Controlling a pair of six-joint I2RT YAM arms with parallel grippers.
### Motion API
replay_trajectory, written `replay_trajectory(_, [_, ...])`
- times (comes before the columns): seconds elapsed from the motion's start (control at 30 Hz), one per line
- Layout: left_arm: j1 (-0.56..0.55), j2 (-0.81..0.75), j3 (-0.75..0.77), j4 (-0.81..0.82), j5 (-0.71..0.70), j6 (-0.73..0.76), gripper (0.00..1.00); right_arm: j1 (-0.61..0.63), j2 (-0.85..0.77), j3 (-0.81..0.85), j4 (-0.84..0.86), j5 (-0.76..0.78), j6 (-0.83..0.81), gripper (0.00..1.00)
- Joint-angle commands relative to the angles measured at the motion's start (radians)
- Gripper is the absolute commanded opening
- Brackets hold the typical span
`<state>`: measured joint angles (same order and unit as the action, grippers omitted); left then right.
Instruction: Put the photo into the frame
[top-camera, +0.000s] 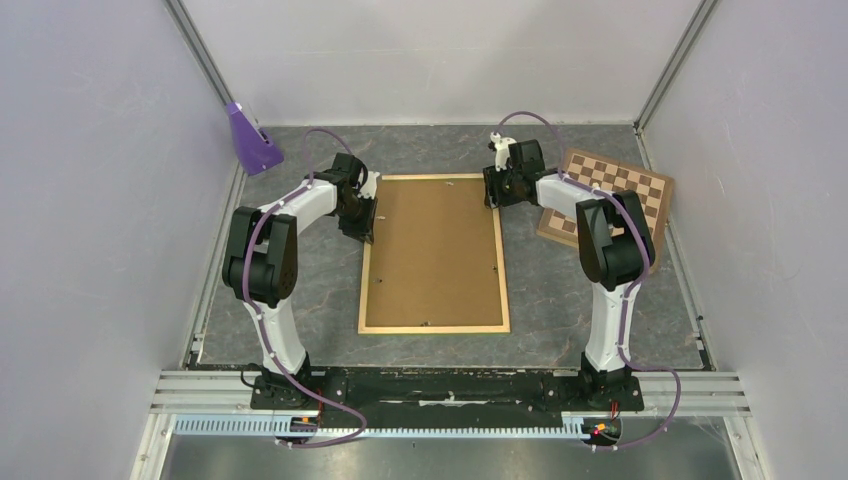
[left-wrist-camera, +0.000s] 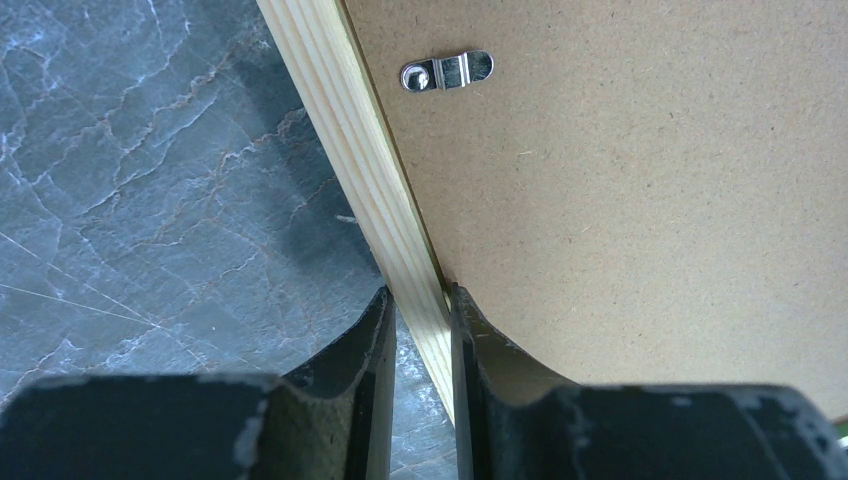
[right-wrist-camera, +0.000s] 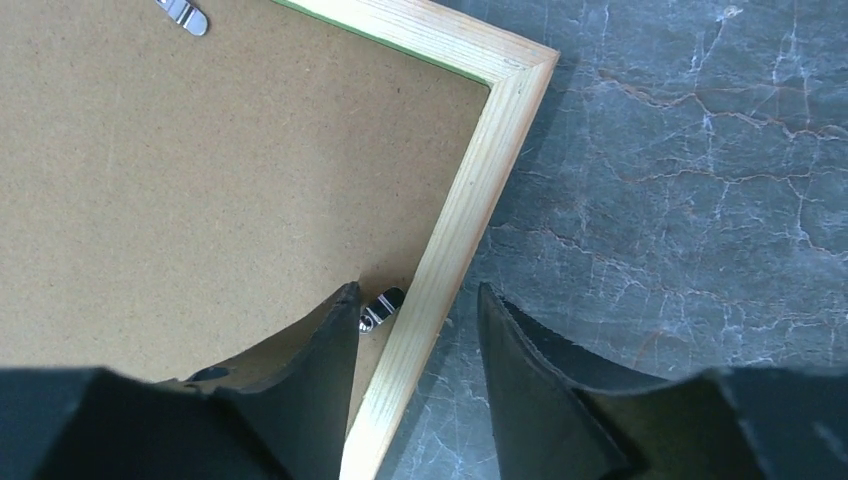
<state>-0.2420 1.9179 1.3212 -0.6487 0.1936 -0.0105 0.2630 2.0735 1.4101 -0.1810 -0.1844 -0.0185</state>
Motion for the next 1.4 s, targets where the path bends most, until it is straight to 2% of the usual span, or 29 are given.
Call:
replay_trajectory(0.0, [-0.011, -0.039, 0.018, 0.017, 0.049, 0.036, 0.02, 0.008, 0.009, 0.044, 0.047, 0.029, 0.018, 0.52])
replay_trajectory(0.1, [-0.011, -0.040, 0.018, 0.017, 0.049, 0.036, 0.02, 0.007, 0.027, 0.070, 0.045, 0.038, 0.047, 0.53])
replay_trajectory(0.43, [-0.011, -0.043, 0.018, 0.017, 0.051, 0.035, 0.03, 0.001, 0.036, 0.074, 0.032, 0.064, 0.040, 0.46])
replay_trajectory(1.0, [-0.011, -0.051, 0.012, 0.026, 0.033, 0.026, 0.02, -0.002, -0.035, -0.061, 0.021, 0.067, 0.028, 0.48])
replay_trajectory(1.1, [-0.011, -0.054, 0.012, 0.027, 0.033, 0.024, 0.02, -0.002, -0.034, -0.068, 0.021, 0.061, 0.028, 0.44])
replay_trajectory(1.23, [-0.011, -0.059, 0.009, 0.029, 0.028, 0.024, 0.02, -0.002, -0.035, -0.077, 0.021, 0.054, 0.035, 0.33])
replay_trajectory(1.37, [-0.011, -0.063, 0.001, 0.036, 0.024, 0.021, 0.02, -0.009, -0.046, -0.091, 0.021, 0.051, 0.042, 0.29])
